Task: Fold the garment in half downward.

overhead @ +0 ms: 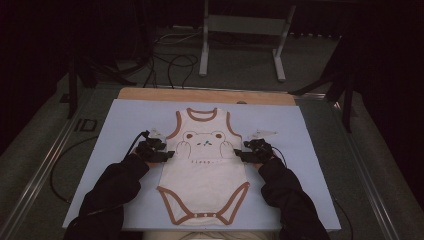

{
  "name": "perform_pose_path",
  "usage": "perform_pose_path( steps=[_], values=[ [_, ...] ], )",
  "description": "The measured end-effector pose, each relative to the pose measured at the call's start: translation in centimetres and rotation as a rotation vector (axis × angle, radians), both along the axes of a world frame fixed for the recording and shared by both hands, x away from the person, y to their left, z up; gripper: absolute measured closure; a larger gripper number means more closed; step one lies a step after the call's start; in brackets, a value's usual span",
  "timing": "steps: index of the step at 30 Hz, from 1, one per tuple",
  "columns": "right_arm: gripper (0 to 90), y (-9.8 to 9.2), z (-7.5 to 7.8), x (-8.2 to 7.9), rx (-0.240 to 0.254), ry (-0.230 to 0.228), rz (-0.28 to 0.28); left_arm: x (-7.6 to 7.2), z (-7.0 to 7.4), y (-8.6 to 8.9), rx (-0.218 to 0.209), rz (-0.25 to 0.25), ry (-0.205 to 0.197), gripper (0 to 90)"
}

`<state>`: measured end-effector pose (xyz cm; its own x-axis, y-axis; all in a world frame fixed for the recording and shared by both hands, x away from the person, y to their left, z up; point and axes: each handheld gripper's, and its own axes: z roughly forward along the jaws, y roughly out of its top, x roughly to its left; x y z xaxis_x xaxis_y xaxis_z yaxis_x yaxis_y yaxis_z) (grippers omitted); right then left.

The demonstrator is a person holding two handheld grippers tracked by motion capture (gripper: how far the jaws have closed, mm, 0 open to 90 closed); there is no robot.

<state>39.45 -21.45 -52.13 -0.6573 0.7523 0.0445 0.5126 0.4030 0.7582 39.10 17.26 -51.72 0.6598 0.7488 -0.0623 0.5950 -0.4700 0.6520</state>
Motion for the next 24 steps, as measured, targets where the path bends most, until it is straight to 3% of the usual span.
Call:
perform_pose_path(
  steps=[9,16,21,24],
  values=[
    [59.6,0.4,-0.4,0.1,-0.050,0.024,0.006,0.4,0.1,-0.4,0.019,0.012,-0.001,61.8],
    [74.7,0.9,-0.3,-0.1,-0.064,0.021,0.038,0.6,0.1,-1.1,0.027,0.010,0.007,74.7],
    [86.0,1.1,-0.3,-0.2,-0.080,0.007,0.056,0.7,0.1,-1.2,0.003,0.020,0.021,88.7],
    [88.7,1.3,-0.2,-0.3,-0.092,-0.002,0.066,0.6,0.2,-1.3,0.015,0.012,0.012,90.0]
  ],
)
